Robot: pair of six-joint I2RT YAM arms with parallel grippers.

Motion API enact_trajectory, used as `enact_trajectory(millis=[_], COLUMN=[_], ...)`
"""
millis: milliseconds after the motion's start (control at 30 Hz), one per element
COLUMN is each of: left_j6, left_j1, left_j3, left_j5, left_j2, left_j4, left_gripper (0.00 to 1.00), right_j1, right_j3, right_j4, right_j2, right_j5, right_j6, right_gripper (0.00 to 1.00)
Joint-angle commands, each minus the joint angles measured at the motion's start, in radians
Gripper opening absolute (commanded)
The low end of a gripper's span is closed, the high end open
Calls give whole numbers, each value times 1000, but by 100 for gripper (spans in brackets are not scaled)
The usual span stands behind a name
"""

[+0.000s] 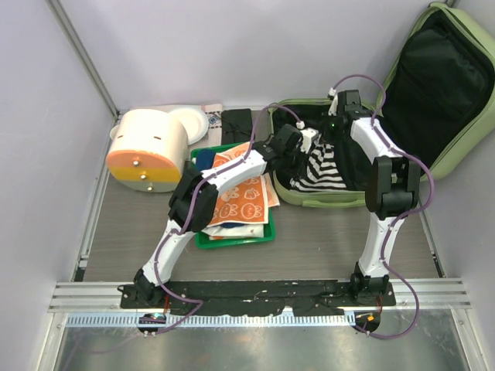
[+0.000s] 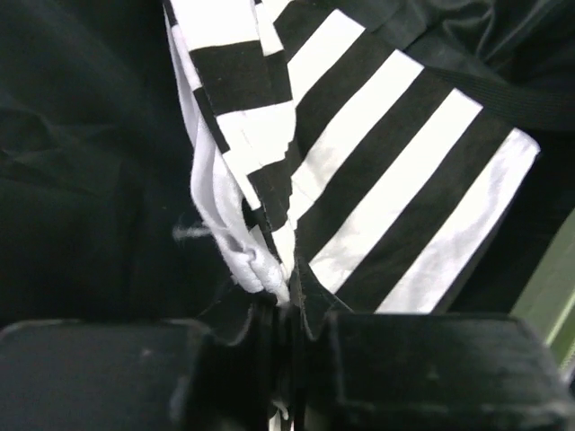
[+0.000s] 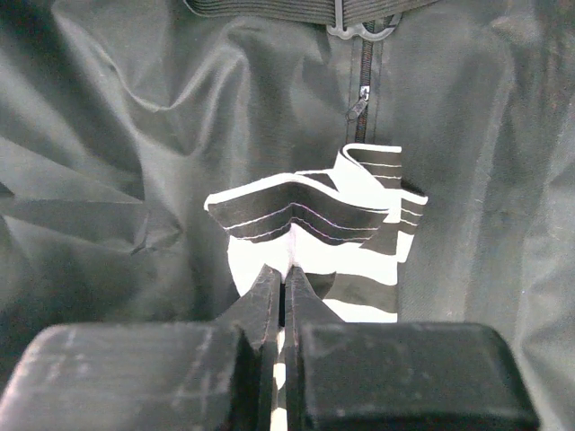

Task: Open, take out, and arrange the luggage

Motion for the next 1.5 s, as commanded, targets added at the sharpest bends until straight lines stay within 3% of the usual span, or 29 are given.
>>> enact_trajectory(millis=[0,333,633,767,967,1467], left_j6=[-25,50,135,139,185,403], left_j1=[-3,10,31,89,216,321], left_j3=[31,-41,-392,-535,-636,-814], left_j5=[62,37,113,122,145,108], left_j2=[-64,-326,-590,-720,-815,-952], left_j4=[-17,-100,-249,-287,-366,-520], left_gripper=[0,0,0,0,0,0], right_j1=[-12,61,253,330,417,606], right_j3=[19,26,25,-3,46,214], right_j4=[62,160,208,251,288,374], right_j2=[-94,-204,-208,-200,-142,84], right_j5=[-40,-172,-179,-169,-156,-108], right_j6=[43,153,218,242,267,348], right_gripper=[1,1,1,1,1,1])
